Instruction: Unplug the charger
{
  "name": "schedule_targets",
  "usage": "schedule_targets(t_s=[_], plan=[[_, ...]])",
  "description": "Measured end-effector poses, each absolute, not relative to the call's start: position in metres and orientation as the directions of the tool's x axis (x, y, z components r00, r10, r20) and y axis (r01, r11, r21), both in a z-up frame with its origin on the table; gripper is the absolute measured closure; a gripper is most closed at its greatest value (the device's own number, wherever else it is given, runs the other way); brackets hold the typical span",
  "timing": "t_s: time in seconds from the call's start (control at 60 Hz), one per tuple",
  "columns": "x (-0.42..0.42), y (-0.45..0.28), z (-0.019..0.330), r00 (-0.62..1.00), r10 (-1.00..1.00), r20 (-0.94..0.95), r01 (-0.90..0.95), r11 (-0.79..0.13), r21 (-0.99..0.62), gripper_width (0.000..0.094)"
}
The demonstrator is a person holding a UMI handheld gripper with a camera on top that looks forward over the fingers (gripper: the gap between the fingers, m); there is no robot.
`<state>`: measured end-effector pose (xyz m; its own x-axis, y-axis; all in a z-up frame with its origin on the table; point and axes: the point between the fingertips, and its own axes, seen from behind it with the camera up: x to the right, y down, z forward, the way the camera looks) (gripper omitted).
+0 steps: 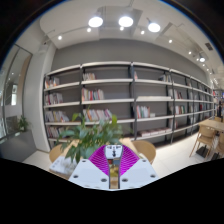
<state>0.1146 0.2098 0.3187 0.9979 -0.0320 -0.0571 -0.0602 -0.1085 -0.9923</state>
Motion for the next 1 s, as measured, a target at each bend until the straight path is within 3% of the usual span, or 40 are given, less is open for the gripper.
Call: schedule_targets(t_s=[0.05,0.083,0.1,0.117,0.2,0.317,0.35,0.433,0.583,0.667,0.783,0.9,1.0], plan=[[0.136,0.195,0.362,0.996,-0.052,-0.069,-0.071,-0.037,-0.997,0.0842],[0.149,0.193,0.379,0.995,-0.049,-0.083,-0.085,-0.027,-0.996,0.0842],[0.153,0.186,0.370,0.995,-0.046,-0.092,-0.093,-0.029,-0.995,0.0837],[0.158,0.197,0.391,0.994,-0.046,-0.102,-0.104,-0.044,-0.994,0.0835],[0.199,0.196,0.330,0.992,-0.063,-0.109,-0.117,-0.146,-0.982,0.0826],[0.204,0.190,0.188,0.990,-0.100,-0.098,-0.126,-0.325,-0.937,0.0825],[0.228,0.189,0.176,0.990,-0.102,-0.097,-0.129,-0.371,-0.920,0.0825],[0.225,0.182,0.106,0.991,-0.098,-0.091,-0.127,-0.476,-0.870,0.0825],[0.225,0.174,0.040,0.993,-0.077,-0.092,-0.119,-0.567,-0.815,0.0781],[0.223,0.173,0.020,0.991,-0.074,-0.110,-0.132,-0.588,-0.798,0.0743],[0.220,0.170,0.010,0.989,-0.073,-0.131,-0.149,-0.595,-0.789,0.0635],[0.233,0.169,0.021,0.993,-0.100,-0.069,-0.115,-0.583,-0.804,0.0295],[0.231,0.164,0.053,0.989,-0.114,-0.089,-0.138,-0.552,-0.822,0.0168]])
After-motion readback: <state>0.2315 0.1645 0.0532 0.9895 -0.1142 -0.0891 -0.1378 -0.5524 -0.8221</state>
